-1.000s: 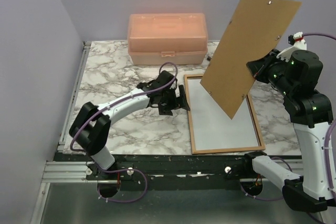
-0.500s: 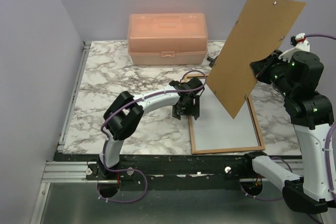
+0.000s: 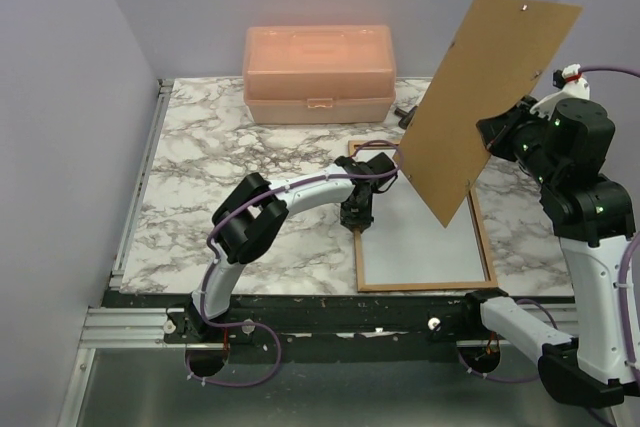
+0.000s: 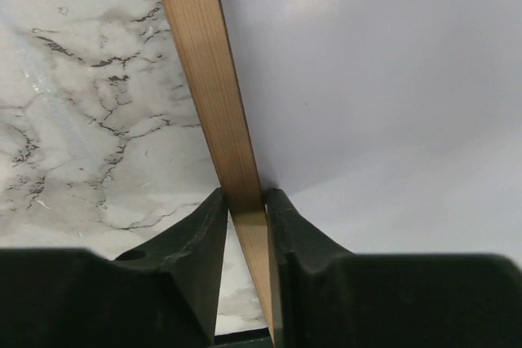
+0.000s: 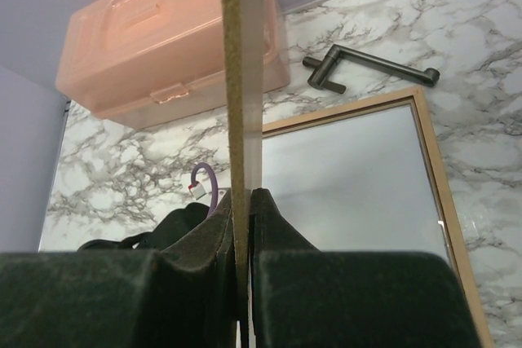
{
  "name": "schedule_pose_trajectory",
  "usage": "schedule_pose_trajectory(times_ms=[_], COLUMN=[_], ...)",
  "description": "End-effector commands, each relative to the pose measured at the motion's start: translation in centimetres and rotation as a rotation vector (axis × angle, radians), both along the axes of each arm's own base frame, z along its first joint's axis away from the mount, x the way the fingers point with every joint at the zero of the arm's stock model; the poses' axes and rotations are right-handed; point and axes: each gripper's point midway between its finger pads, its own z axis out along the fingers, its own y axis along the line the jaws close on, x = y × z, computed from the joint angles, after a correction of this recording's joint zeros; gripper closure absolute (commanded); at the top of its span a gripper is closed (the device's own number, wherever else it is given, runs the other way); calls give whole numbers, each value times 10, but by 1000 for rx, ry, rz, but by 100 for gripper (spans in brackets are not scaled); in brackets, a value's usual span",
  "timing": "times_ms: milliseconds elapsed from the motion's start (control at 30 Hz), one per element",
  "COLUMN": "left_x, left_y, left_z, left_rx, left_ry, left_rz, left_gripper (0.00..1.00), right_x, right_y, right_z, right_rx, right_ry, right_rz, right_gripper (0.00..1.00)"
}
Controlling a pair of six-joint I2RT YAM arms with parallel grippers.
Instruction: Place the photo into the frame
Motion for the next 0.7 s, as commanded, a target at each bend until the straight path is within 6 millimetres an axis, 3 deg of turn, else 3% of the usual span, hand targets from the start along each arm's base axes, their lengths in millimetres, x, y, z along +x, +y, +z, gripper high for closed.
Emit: schedule_pose_trajectory(times_ms=[0, 267, 667], left_x=[-2, 3, -5], left_y=[28, 58, 141], left_z=[-5, -3, -21], left_rx=[101, 66, 103], left_ry=[-16, -32, -23], left_rz=[2, 62, 172], left_gripper=[77, 91, 96], right_x=[1, 7, 15], right_y=[3, 20, 44], right_z=[19, 4, -31], right_rx=[29, 46, 89], right_ry=[-81, -38, 64], right_rz=[10, 92, 204], right_gripper=[99, 99, 100])
